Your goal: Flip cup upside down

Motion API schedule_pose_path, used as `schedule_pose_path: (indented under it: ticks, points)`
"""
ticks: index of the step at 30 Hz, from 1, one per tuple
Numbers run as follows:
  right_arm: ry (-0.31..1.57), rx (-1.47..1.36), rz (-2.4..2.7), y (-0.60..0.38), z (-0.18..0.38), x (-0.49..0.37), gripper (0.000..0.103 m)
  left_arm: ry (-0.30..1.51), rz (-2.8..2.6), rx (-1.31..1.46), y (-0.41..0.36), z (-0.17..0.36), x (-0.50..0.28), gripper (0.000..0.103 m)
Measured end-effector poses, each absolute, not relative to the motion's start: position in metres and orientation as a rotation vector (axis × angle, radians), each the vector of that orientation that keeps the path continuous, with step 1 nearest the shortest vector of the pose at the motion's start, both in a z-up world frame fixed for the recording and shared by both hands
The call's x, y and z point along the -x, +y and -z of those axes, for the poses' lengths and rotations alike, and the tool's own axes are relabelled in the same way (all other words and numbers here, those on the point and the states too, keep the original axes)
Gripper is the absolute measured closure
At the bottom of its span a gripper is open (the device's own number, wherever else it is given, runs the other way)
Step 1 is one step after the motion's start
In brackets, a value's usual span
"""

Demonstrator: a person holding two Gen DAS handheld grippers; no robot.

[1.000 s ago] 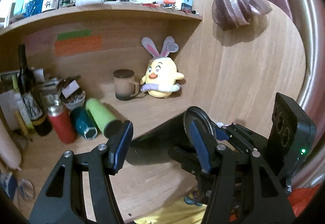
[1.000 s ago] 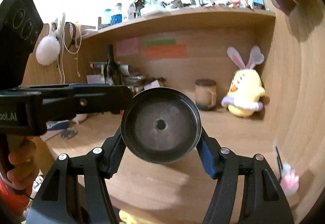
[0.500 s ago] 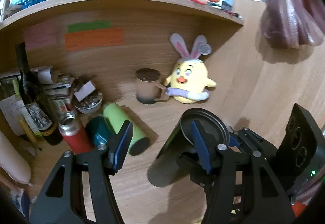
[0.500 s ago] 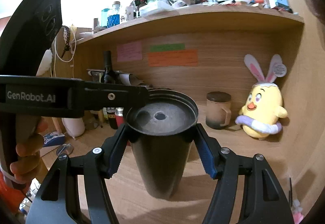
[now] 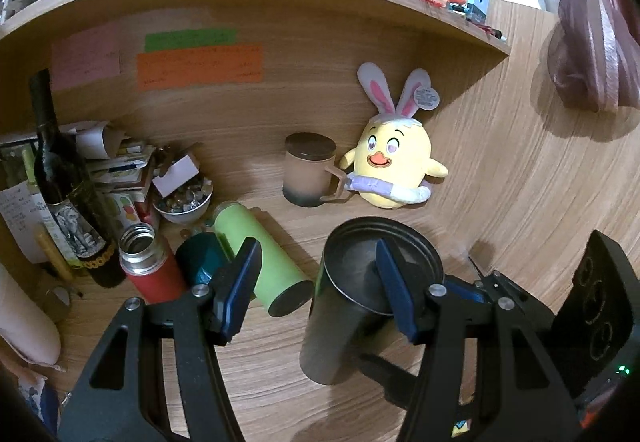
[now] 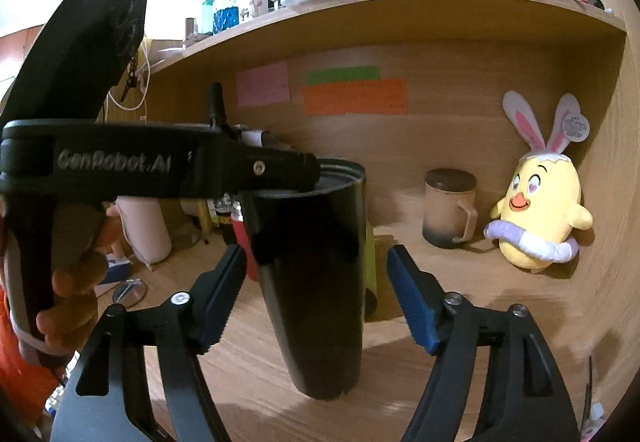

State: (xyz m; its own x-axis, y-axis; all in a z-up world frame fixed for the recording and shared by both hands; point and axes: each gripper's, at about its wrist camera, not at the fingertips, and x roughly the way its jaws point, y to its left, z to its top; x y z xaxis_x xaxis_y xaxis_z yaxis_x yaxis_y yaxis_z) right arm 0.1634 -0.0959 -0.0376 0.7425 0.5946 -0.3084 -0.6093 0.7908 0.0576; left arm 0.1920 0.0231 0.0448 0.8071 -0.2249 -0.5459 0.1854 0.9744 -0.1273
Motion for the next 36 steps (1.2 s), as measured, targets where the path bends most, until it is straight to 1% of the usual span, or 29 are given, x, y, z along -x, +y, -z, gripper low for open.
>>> schedule_pose_path:
  ticks: [1, 4, 8, 11, 13, 15, 17, 18, 19, 23, 30, 36]
  points:
    - [0.321, 0.044, -0.661, -0.098, 0.038, -0.162, 0.026, 0.590, 0.216, 0.063, 0.022, -0.045, -0.192, 0.044]
    - [0.324, 0.036, -0.665, -0.106, 0.036, -0.157, 0.023, 0.579, 0.195, 0.054, 0.020, -0.048, -0.188, 0.044]
    - [0.309, 0.045, -0.653, -0.120, 0.032, -0.144, 0.019, 0.502, 0.190, 0.062, 0.022, -0.060, -0.161, 0.044]
    - [0.291, 0.053, -0.643, -0.132, 0.028, -0.134, 0.018, 0.437, 0.165, 0.041, 0.019, -0.063, -0.131, 0.036]
    - [0.278, 0.047, -0.637, -0.141, 0.025, -0.125, 0.015, 0.403, 0.146, 0.026, 0.017, -0.062, -0.112, 0.031]
    - [0.265, 0.041, -0.635, -0.150, 0.023, -0.114, 0.010, 0.372, 0.131, 0.012, 0.013, -0.058, -0.090, 0.030]
    - [0.250, 0.044, -0.626, -0.157, 0.021, -0.105, 0.009, 0.348, 0.120, 0.005, 0.009, -0.053, -0.071, 0.024]
    - [0.244, 0.047, -0.621, -0.160, 0.020, -0.100, 0.006, 0.334, 0.113, 0.002, 0.007, -0.051, -0.063, 0.017]
    - [0.233, 0.045, -0.612, -0.164, 0.020, -0.094, 0.001, 0.317, 0.098, -0.001, 0.005, -0.048, -0.055, 0.009]
    - [0.213, 0.035, -0.598, -0.174, 0.018, -0.076, 0.000, 0.253, 0.024, -0.039, -0.009, -0.034, -0.023, 0.000]
    - [0.214, 0.019, -0.569, -0.184, 0.024, -0.053, 0.000, 0.256, 0.014, -0.056, -0.027, -0.014, 0.004, 0.000]
    - [0.210, 0.003, -0.552, -0.189, 0.030, -0.037, 0.000, 0.249, 0.001, -0.008, -0.024, -0.006, 0.017, 0.000]
